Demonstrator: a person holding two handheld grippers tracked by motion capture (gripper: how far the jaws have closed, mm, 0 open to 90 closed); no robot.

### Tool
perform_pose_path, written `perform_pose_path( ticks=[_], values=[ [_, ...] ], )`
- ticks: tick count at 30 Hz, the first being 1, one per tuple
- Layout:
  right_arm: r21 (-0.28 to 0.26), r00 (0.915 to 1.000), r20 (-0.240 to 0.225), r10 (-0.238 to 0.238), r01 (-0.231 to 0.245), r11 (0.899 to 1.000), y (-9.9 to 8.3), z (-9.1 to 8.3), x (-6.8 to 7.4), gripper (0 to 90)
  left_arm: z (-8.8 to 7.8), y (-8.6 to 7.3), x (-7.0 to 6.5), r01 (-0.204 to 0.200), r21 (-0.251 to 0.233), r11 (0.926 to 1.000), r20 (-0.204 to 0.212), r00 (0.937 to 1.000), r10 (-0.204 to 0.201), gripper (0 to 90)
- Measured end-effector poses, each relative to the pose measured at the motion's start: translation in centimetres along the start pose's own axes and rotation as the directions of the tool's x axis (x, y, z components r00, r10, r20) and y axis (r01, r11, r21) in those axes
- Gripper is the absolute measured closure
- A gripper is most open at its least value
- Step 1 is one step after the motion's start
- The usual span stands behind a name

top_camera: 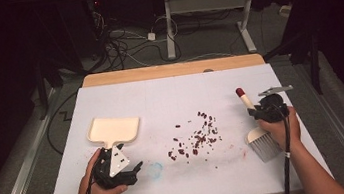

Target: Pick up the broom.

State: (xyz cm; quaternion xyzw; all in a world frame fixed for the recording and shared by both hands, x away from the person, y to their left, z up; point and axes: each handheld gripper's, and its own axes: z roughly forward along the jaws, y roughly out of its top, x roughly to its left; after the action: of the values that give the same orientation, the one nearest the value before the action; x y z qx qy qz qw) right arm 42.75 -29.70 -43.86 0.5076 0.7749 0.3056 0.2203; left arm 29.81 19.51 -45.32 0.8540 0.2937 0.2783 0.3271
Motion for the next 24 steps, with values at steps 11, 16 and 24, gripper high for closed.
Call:
perform_pose_path(
  ticks=[11,16,24],
  values=[
    [-0.31,0.9968,-0.072,-0.035,0.011,0.951,-1.1,-5.3,-0.1,70.4,-1.0,0.3,0.2,0.034,-0.051,0.9981,-0.001,0.9994,-0.034,17.6],
    [-0.393,0.9948,-0.084,-0.058,0.02,0.919,-0.9,-7.0,0.8,70.4,-1.4,0.5,0.1,0.025,-0.058,0.998,-0.016,0.9995,-0.026,17.6],
    [-0.489,0.9922,-0.096,-0.08,0.022,0.872,-0.5,-9.3,2.1,70.5,-1.5,0.8,0.2,0.039,-0.058,0.9975,-0.006,0.9992,-0.04,17.6]
  ],
)
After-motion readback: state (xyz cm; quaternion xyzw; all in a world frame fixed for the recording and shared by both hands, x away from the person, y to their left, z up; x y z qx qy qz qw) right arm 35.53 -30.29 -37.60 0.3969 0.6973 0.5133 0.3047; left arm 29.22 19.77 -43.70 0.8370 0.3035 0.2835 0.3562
